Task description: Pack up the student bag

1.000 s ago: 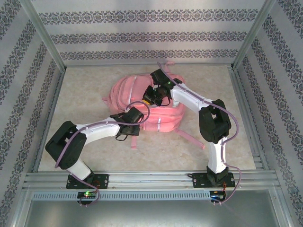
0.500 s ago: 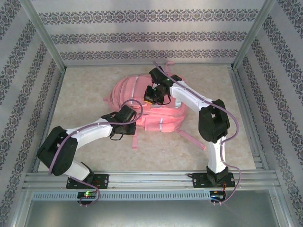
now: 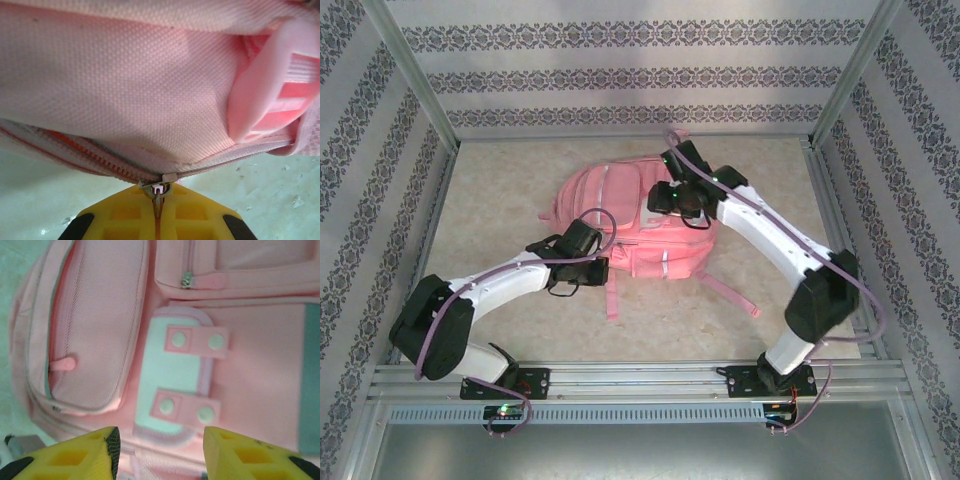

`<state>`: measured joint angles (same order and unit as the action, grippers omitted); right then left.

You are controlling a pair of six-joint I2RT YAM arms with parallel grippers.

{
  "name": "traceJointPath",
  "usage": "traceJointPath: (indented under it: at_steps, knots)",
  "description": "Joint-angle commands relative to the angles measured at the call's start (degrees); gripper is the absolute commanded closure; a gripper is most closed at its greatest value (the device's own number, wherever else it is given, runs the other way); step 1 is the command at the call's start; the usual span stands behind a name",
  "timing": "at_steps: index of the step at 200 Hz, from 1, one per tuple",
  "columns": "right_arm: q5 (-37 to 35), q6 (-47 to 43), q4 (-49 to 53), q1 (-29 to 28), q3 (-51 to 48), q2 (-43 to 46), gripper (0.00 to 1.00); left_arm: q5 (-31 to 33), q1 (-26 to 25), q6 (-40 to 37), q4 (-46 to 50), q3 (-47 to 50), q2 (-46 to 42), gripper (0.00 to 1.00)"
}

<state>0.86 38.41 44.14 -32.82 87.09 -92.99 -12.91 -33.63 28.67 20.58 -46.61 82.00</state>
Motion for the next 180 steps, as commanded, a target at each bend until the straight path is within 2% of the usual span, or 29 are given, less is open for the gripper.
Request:
traceJointPath:
  at_steps: [1,17,55,96,137,180]
  knots:
    - [0.92,8.33,0.25,0.52,-8.27,4.68,0.53,-2.63,0.06,-0.23,1.15,-0.49,-2.79,1.0]
    - [5.2,16.72,-3.81,1.21,-17.24,10.28,0.55,-3.32,-0.68,0.17,0.65,-1.3,-2.73,1.0]
    - [10.18,36.93,-16.68,1.75,-36.75,22.22,0.55,-3.35,-3.87,0.84,1.04,-5.39,0.53,1.0]
    - [9.95,49.31,-29.06,2.58,-50.17,28.46,0.43,-3.93,-7.57,1.13,2.6,-11.89,5.2,1.0]
    - [8.24,53.31,-42.28,2.18,-57.29,27.28,0.42,-4.69,-10.0,1.57,2.93,-14.23,6.73,1.0]
    - [7.77,50.23,-52.85,4.76,-58.99,22.58,0.51,-4.82,-10.76,1.72,4.11,-13.97,6.78,1.0]
